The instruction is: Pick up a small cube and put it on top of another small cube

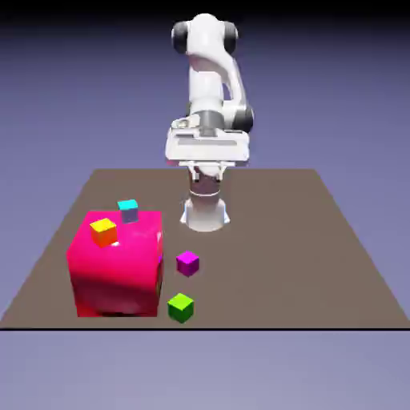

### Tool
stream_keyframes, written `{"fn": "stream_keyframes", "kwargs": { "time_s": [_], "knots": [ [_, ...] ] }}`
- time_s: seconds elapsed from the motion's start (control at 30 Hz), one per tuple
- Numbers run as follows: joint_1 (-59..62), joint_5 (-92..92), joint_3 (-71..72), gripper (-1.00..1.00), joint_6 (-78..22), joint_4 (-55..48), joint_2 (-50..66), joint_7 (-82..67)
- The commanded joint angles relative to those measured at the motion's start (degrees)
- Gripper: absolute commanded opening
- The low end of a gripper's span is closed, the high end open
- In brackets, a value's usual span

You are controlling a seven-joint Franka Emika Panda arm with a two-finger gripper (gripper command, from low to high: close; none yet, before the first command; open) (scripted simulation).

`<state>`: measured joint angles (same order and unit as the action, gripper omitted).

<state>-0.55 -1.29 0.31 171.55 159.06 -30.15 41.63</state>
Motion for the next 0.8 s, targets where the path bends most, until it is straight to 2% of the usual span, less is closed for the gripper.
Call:
{"fn": "stream_keyframes", "kwargs": {
  "time_s": [0.0, 0.77],
  "knots": [
    [0.11, -1.07, 0.26, 0.00, -2.04, -1.61, 2.08, -0.69],
    [2.71, -25.65, 6.16, 0.00, -48.99, -38.55, 49.84, -16.44]
  ]
}}
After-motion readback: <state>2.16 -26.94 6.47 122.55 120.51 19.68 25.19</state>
